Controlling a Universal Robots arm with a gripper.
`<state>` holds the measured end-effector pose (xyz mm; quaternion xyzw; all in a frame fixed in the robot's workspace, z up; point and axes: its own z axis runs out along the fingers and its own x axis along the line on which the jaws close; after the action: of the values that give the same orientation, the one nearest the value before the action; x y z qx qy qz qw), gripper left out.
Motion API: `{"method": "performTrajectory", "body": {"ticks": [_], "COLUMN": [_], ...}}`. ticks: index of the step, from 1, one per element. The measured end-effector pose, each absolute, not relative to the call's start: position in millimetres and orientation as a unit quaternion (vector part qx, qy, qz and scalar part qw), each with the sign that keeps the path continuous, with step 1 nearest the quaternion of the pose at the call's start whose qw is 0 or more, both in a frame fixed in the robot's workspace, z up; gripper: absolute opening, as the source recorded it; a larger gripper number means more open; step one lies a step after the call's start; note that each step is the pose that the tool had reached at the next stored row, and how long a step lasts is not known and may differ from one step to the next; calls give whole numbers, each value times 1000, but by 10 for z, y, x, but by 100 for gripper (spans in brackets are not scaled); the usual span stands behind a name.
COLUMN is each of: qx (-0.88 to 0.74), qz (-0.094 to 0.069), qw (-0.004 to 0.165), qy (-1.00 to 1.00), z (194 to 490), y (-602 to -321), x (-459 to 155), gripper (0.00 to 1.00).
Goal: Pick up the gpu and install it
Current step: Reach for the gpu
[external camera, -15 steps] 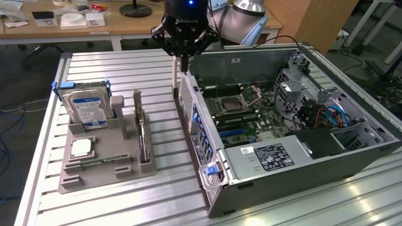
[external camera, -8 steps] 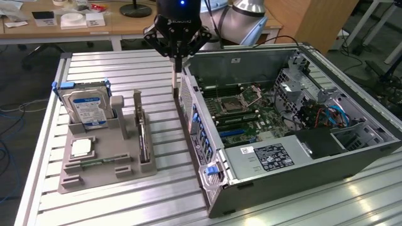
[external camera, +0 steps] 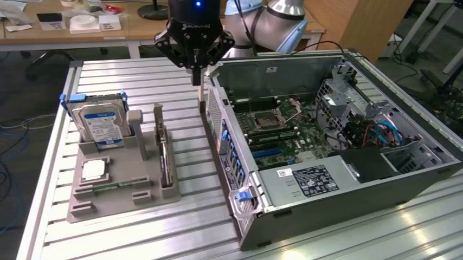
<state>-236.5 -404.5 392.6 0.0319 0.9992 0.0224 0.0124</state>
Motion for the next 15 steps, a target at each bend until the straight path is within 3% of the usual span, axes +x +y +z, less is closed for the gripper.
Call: {"method": "performTrajectory", "body": {"ticks": [15], "qx": [16], "qz": [23], "qw": [12], "qy": [1000], "z": [3926], "y": [-4120], "x": [-2627], "gripper": [11]}}
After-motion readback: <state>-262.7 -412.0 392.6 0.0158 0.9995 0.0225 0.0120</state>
